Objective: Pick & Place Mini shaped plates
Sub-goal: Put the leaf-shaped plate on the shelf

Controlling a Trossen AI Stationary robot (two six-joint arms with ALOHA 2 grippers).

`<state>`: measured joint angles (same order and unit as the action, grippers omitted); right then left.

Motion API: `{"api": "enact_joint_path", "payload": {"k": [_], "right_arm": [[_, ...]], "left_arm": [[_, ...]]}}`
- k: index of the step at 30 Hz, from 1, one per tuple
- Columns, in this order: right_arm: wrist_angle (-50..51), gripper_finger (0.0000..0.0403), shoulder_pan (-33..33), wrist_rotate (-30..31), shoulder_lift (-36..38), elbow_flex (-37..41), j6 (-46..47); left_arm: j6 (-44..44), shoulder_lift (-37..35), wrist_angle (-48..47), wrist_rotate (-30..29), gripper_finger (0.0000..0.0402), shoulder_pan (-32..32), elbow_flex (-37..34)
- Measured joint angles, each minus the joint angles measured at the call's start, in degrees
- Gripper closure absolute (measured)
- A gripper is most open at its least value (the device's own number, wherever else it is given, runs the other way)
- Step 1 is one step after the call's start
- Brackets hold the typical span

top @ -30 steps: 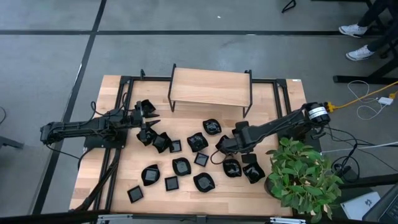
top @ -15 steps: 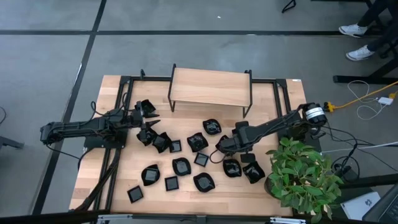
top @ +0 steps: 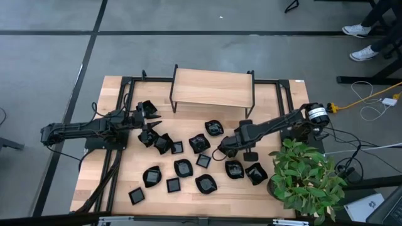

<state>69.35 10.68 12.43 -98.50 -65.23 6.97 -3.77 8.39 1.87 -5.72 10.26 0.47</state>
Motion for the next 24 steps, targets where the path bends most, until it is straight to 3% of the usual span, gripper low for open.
{"api": "enact_joint_path", "payload": {"k": [14,24], "right_arm": [[2.89,0.0399,-0.79,-0.01,0.44,0.0,-0.59],[3.25,0.0398,-0.76,0.0,8.39,0.0,-0.73]], "left_arm": [[0.0,0.01,0.0,0.0,0.0297,0.02,0.01],[0.0,0.0,0.0,0.0,0.0297,0.0,0.0]]}}
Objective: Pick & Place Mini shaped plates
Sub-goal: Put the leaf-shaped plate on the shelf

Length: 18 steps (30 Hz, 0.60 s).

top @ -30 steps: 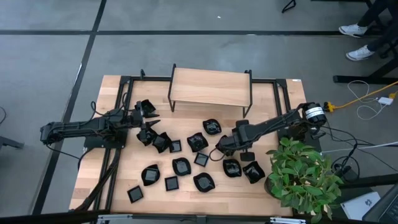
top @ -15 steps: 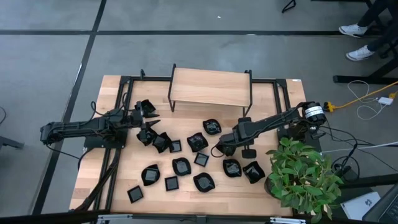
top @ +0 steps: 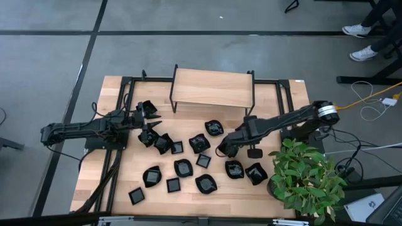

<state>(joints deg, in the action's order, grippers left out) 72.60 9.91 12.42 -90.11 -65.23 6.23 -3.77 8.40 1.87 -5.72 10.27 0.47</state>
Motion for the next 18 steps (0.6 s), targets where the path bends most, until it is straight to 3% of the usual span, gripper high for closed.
{"api": "enact_joint_path", "payload": {"k": [9,18], "right_arm": [[-4.22,0.0398,0.0,-0.02,8.68,0.0,-0.09],[-9.69,0.0398,0.0,-0.02,12.19,0.0,-4.11]], "left_arm": [[0.0,0.01,0.0,0.0,0.0297,0.02,0.01],[0.0,0.0,0.0,0.0,0.0297,0.01,0.01]]}}
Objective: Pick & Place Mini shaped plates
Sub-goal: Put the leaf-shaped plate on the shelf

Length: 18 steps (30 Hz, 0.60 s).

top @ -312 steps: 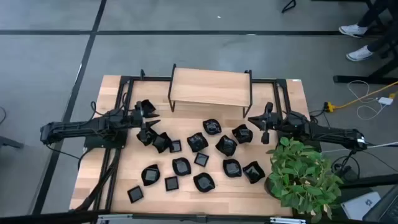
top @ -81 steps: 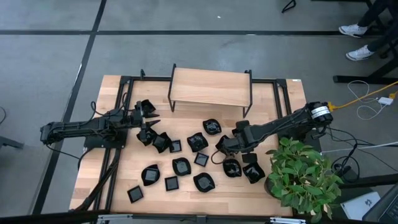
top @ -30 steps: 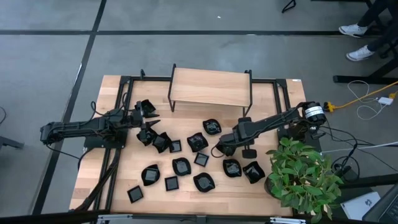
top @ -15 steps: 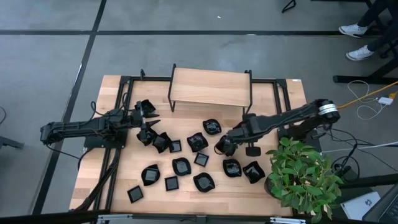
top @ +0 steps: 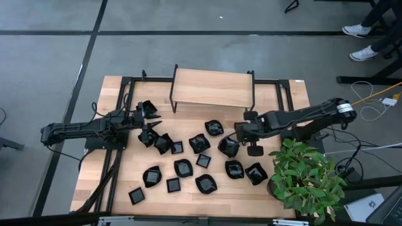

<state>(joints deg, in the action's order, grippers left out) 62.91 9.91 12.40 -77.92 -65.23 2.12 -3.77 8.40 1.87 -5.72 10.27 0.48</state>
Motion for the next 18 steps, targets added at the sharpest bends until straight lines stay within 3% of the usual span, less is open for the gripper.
{"api": "enact_joint_path", "payload": {"k": [18], "right_arm": [[-3.46,0.0398,-3.34,-2.0,0.12,-2.93,-7.98]], "left_arm": [[0.0,0.0,0.0,0.0,0.0297,0.01,0.0]]}}
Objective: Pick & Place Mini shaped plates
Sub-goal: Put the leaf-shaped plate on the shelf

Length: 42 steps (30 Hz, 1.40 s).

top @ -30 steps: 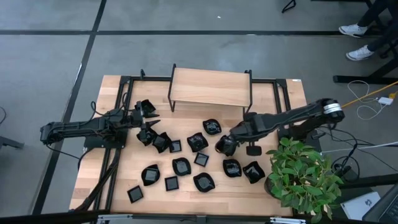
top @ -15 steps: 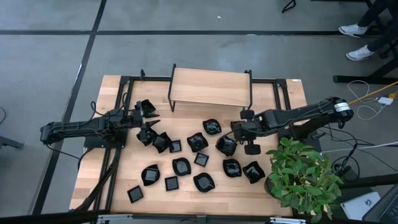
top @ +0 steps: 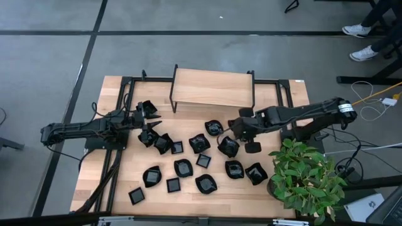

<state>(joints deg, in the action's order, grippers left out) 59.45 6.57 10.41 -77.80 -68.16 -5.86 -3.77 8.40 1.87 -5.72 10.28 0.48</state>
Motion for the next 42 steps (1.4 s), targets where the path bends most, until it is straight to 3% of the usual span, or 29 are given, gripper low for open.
{"api": "enact_joint_path", "payload": {"k": [18,25,40,42], "right_arm": [[-1.62,0.0398,-3.55,-1.17,0.0,-9.27,-7.34],[-1.99,0.0398,-5.48,-4.07,0.0,-9.73,-8.82],[-3.14,0.0398,-9.87,-3.92,0.0,-9.73,-10.46],[-3.93,0.0398,-10.65,-1.76,0.0,-9.73,-10.22]], "left_arm": [[0.0,0.01,0.0,0.0,0.0297,0.0,-0.01],[0.0,0.01,0.0,0.0,0.0297,0.0,0.0],[0.0,-0.01,0.0,0.0,0.0297,0.0,-0.01],[0.0,0.0,0.0,0.0,0.0297,-0.01,0.0]]}}
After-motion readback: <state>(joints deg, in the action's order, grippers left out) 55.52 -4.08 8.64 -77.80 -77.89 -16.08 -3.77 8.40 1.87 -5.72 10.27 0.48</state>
